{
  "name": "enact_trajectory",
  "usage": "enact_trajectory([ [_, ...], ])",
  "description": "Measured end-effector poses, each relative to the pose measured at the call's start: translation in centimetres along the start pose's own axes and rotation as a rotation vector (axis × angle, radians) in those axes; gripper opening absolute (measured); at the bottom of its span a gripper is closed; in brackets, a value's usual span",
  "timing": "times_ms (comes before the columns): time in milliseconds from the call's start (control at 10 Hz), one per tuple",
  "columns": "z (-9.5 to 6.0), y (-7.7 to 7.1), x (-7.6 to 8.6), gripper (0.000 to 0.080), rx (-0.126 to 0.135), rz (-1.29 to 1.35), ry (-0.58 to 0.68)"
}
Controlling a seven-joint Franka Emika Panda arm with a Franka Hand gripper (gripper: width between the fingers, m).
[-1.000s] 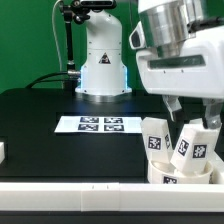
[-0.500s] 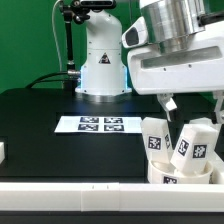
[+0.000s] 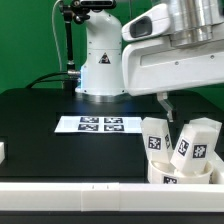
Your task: Assemble stool
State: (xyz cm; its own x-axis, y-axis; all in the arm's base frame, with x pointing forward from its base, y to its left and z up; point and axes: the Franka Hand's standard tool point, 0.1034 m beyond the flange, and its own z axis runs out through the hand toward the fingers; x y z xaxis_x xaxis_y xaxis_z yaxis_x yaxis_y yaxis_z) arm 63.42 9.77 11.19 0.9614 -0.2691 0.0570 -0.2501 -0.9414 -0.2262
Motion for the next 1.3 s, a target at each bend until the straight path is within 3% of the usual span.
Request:
enact_trajectory([
  [300,0.0,0.2,0.0,0.0648,-0.007,-0.199,-0.003],
  [700,-0.2,0.6,0.6,0.0648,-0.076,-0.795,0.006],
  [1300,0.0,1.3,0.7,0.0648,-0.101,-1.242,-0.029],
])
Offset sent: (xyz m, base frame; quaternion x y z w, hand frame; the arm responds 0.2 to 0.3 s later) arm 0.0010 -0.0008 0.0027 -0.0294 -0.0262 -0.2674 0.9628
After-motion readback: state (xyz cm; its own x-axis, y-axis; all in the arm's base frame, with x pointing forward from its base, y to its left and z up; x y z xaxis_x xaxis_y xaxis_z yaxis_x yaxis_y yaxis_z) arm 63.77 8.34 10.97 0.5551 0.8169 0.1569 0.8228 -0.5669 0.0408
